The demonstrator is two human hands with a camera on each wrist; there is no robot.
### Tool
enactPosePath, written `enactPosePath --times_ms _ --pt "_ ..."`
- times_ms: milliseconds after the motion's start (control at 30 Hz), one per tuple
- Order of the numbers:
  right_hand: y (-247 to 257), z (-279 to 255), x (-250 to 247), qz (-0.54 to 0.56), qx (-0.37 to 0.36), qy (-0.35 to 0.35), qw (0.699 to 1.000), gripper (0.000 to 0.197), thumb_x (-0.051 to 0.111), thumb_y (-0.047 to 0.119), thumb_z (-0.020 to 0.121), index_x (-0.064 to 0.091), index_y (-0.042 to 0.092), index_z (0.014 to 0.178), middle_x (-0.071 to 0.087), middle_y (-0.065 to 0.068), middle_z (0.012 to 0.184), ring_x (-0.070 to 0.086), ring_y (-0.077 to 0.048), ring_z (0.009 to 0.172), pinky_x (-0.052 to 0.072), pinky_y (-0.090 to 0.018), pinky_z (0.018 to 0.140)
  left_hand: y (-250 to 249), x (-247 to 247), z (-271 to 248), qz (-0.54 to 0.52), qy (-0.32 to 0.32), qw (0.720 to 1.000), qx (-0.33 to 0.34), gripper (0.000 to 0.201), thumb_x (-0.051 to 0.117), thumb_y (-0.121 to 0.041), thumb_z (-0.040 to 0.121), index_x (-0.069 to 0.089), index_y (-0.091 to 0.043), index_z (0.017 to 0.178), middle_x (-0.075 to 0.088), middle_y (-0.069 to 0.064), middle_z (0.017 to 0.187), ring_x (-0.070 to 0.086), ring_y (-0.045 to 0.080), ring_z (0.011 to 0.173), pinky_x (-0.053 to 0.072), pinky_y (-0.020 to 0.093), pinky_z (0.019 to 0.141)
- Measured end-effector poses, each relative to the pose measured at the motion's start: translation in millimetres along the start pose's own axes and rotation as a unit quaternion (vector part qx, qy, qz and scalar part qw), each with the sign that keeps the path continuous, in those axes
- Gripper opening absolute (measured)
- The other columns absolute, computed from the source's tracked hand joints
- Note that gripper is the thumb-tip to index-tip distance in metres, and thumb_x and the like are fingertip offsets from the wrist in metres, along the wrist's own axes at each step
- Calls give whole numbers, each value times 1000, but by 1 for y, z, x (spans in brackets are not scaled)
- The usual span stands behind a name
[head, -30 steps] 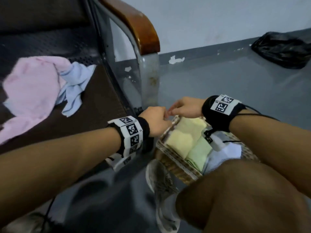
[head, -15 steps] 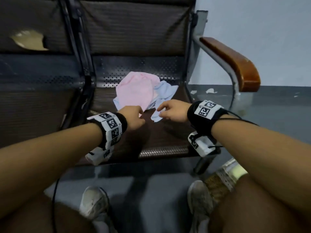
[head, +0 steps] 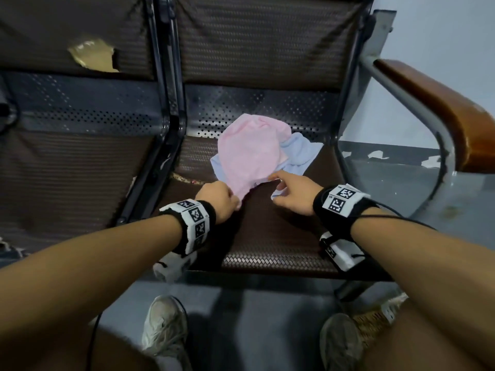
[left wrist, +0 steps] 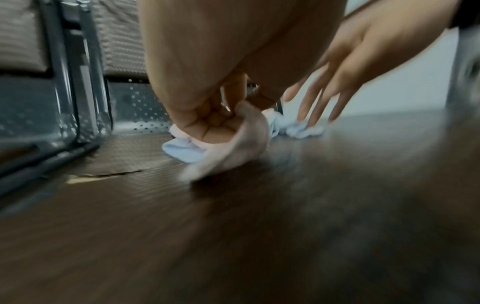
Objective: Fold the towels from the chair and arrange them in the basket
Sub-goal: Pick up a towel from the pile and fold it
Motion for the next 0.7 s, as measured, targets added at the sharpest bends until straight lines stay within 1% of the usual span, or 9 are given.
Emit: enactPosePath --times_ms 100,200,267,367,467,500,533,633,700 --pt "13 1 -3 23 -55 -21 998 82 78 30 79 35 31 149 58 -9 122 64 -22 103 50 -38 97 -37 -15 -11 -118 -11 992 33 33 49 -23 94 57 -9 66 62 13 77 57 32 82 39 31 65" --pt "16 0 -12 7 -58 -45 997 63 73 27 84 49 33 142 52 -14 119 56 -27 104 47 -37 98 -80 -24 -32 -301 47 947 103 34 50 -20 96 69 6 86 71 17 97 61 26 92 47 38 88" --pt "20 -4 -30 -7 -49 -93 994 30 59 15 89 67 29 114 53 -13 112 52 -30 103 47 -39 92 -93 -39 -41 -376 60 916 129 28 51 -12 97 71 8 92 72 18 99 62 23 92 48 37 89" --pt "31 -19 -53 113 -48 -139 983 24 46 15 95 64 24 82 68 -6 93 65 -26 91 53 -37 78 -94 -72 -41 -309 -13 934 177 10 54 -5 89 62 -9 94 63 4 90 58 19 82 48 32 70" --pt "41 -35 -70 306 -56 -157 937 34 39 15 100 71 24 100 71 5 88 64 -8 82 49 -18 68 -88 -69 -33 -199 -7 958 206 78 76 -6 72 38 -18 139 51 7 130 56 20 112 54 35 90" --pt "42 -41 -76 357 -58 -171 916 34 38 13 100 71 20 104 71 7 88 64 -6 82 48 -16 66 -83 -62 -29 -184 5 964 193 89 81 -9 69 33 -17 144 50 7 134 55 22 116 53 38 93" --pt "42 -48 -83 404 -60 -186 894 33 40 14 98 72 18 102 71 10 84 64 -3 78 48 -14 63 -78 -56 -25 -166 7 971 173 84 81 -16 71 36 -18 142 53 6 133 57 23 116 53 38 92" --pt "29 -66 -100 481 -51 -225 846 29 46 23 88 75 24 83 74 10 76 66 -2 69 51 -18 58 -69 -65 -15 -66 -67 989 117 25 59 -35 90 64 -19 108 70 4 108 65 25 96 50 31 78" --pt "8 -81 -113 476 -26 -283 832 33 44 19 85 73 26 70 69 11 66 62 -2 59 49 -20 53 -77 -78 -14 -108 -104 980 128 27 54 -43 93 66 -18 91 72 3 94 65 24 84 49 31 71"
Point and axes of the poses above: each hand's wrist, its own z-axis towards the middle knuckle, its own x-axis out of the palm, y = z × x, the point moved 10 cm from there along z, towards the middle knuckle
